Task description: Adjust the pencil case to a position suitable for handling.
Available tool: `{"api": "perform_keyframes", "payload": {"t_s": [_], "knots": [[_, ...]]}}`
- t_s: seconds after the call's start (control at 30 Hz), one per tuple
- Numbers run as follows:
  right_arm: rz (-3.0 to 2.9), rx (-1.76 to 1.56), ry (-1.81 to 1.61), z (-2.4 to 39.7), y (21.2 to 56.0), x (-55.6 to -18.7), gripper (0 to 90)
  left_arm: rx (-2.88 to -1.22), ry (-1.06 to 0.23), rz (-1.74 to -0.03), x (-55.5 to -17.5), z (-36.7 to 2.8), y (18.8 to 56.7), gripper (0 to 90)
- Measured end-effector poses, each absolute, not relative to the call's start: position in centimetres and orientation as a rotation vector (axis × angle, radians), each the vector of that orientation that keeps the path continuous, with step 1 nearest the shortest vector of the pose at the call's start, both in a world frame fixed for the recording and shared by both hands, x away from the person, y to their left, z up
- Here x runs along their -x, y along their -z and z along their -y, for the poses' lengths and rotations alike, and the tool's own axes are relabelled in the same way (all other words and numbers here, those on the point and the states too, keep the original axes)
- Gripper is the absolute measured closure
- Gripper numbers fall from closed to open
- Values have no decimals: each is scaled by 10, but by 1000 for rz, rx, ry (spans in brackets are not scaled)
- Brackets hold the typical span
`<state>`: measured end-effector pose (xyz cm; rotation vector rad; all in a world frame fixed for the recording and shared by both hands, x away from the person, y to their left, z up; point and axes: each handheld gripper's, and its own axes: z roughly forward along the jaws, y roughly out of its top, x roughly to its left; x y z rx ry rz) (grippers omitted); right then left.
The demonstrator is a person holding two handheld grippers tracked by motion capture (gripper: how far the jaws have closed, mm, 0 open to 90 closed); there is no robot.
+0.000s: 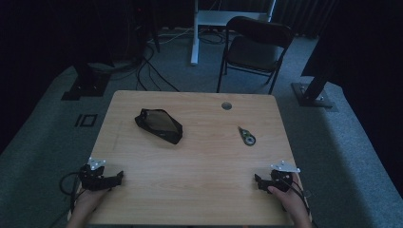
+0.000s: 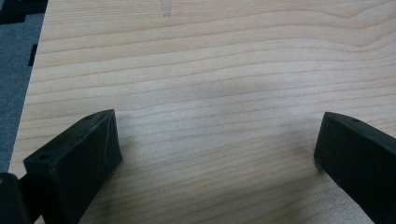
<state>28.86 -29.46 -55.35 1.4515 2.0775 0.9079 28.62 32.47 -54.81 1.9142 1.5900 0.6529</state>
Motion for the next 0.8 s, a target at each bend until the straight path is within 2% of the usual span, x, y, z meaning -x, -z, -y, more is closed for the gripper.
{"api": "perform_keyframes", "payload": {"t_s": [0.8], "knots": [[-2091,-1418,-940,282,551,-293,145,-1919,-649,-1582,-286,-326,548,6]]}}
